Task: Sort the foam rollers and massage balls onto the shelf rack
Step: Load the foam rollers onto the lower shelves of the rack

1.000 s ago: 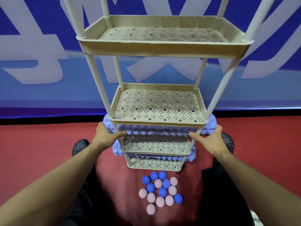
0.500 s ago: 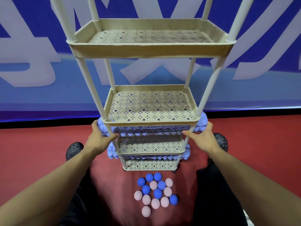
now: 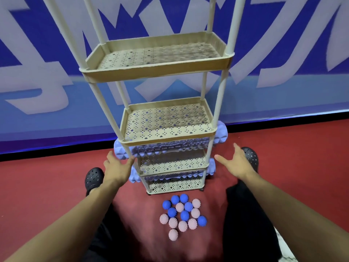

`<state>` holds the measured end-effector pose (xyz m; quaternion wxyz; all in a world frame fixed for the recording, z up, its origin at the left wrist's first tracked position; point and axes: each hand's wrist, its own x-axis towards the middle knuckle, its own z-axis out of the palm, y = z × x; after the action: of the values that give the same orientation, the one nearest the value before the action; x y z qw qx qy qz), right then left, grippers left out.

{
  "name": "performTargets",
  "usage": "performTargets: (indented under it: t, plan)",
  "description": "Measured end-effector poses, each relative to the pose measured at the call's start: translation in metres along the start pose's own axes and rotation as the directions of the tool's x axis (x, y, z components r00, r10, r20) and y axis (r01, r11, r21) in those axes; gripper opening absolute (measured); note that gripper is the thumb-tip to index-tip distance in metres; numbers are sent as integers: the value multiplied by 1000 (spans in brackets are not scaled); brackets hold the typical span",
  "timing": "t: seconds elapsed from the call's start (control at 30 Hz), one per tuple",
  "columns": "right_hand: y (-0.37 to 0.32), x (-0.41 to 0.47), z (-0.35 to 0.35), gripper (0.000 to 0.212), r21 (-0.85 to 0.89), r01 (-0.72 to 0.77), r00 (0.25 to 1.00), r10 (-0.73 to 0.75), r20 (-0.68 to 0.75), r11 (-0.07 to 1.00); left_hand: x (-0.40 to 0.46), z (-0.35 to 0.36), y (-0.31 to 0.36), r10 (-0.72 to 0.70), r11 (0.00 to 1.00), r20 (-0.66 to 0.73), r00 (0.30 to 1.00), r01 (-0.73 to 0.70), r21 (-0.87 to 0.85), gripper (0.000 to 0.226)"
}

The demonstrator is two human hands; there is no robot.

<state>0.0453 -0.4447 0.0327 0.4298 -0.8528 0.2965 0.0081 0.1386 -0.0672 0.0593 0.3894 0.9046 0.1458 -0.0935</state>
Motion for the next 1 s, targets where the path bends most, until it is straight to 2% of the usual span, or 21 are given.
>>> performTargets:
  t: [0.1, 0.23, 0.33, 0.53, 0.63, 0.77, 0.9, 0.97, 1.0]
  plan:
    - [35, -31, -21, 94, 8, -22, 999, 22, -36, 1000, -39, 10, 8, 54, 998, 3, 999, -54, 27, 83]
    - [94, -85, -57, 71, 34, -67, 993, 70, -94, 997, -99, 51, 23, 164, 985, 115, 980, -169, 34, 77]
    - [145, -130, -85, 68, -1, -144, 986, 144, -88, 990, -148, 95, 33, 256, 964, 226, 940, -267, 20, 75]
    - [247, -209, -109, 72, 14, -314, 946, 314, -81, 949, -248, 197, 57, 454, 872, 439, 775, -488, -40, 62]
    - [285, -234, -104, 75, 10, -400, 915, 400, -47, 916, -288, 242, 56, 491, 815, 551, 675, -579, -17, 58]
    - [324, -244, -82, 80, 115, -534, 844, 537, 4, 838, -312, 284, 42, 502, 721, 638, 584, -690, 65, 61]
    - [347, -231, -59, 91, 288, -656, 741, 668, 67, 698, -311, 300, 32, 549, 531, 638, 541, -815, 234, 58]
    - [353, -219, -50, 80, 360, -711, 672, 734, 95, 604, -308, 301, 30, 587, 514, 596, 548, -821, 249, 54]
    - [354, -211, -45, 64, 403, -729, 643, 756, 126, 553, -305, 301, 28, 589, 529, 580, 563, -811, 249, 52]
